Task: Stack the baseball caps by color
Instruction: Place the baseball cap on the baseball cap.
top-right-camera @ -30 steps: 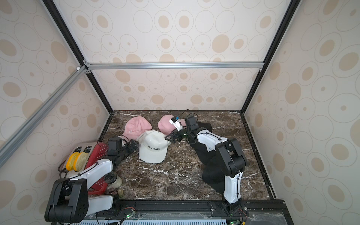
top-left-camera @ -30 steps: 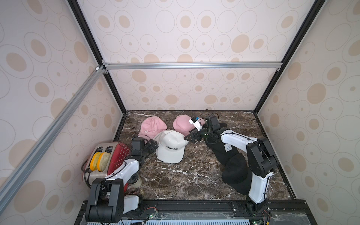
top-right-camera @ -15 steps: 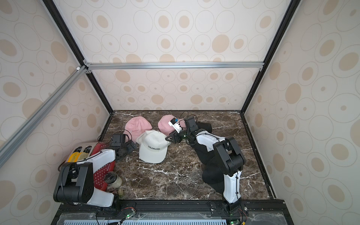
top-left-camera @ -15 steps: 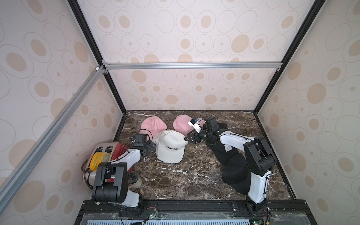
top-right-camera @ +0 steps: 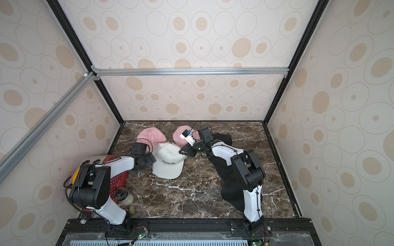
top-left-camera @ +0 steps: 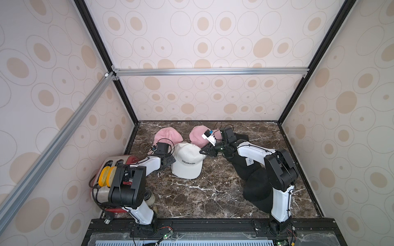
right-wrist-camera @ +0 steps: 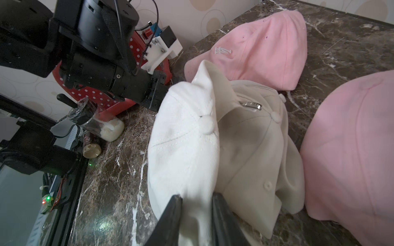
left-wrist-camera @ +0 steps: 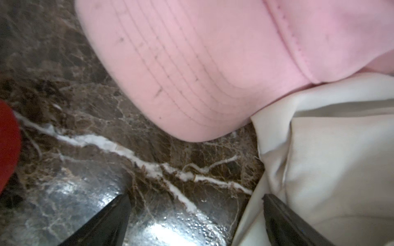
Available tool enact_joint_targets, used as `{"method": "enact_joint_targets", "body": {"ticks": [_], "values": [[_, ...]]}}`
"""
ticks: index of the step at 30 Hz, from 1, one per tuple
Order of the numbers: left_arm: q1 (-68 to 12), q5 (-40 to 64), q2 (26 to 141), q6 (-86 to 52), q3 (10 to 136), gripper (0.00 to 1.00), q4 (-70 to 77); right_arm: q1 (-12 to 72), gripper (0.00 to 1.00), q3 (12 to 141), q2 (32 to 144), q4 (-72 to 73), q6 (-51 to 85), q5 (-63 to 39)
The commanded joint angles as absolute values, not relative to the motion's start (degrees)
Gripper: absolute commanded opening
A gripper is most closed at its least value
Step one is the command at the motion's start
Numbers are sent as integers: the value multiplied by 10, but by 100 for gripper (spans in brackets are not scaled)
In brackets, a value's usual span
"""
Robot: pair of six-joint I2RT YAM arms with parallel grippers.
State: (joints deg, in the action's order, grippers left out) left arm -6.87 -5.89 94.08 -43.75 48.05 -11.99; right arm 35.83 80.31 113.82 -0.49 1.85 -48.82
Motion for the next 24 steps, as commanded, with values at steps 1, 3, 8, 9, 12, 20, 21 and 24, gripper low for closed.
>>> {"method": "enact_joint_targets", "body": {"ticks": [1, 3, 8, 9, 12, 20, 21, 24], "values": [[-70, -42, 956, -410, 494, 98, -145, 366, 11, 839, 1154, -28, 17, -512], [-70, -40, 957, -409, 493, 98, -145, 370, 6, 856, 1161, -43, 9, -512], [-70, -40, 950, -405, 490, 98, -148, 382, 2, 905, 1191, -86, 4, -467], [-70, -39, 947, -404, 492, 98, -150, 383, 2, 912, 1199, -93, 5, -456], [-69, -44, 931, -398, 490, 99, -155, 383, 0, 916, 1217, -102, 8, -437], [-71, 3, 947, -387, 483, 97, -130, 383, 0, 907, 1226, -102, 30, -416], [-71, 15, 949, -385, 482, 97, -125, 382, 0, 904, 1222, -103, 33, -418], [-82, 42, 948, -383, 470, 96, -102, 383, 0, 871, 1198, -90, 44, -419]]}}
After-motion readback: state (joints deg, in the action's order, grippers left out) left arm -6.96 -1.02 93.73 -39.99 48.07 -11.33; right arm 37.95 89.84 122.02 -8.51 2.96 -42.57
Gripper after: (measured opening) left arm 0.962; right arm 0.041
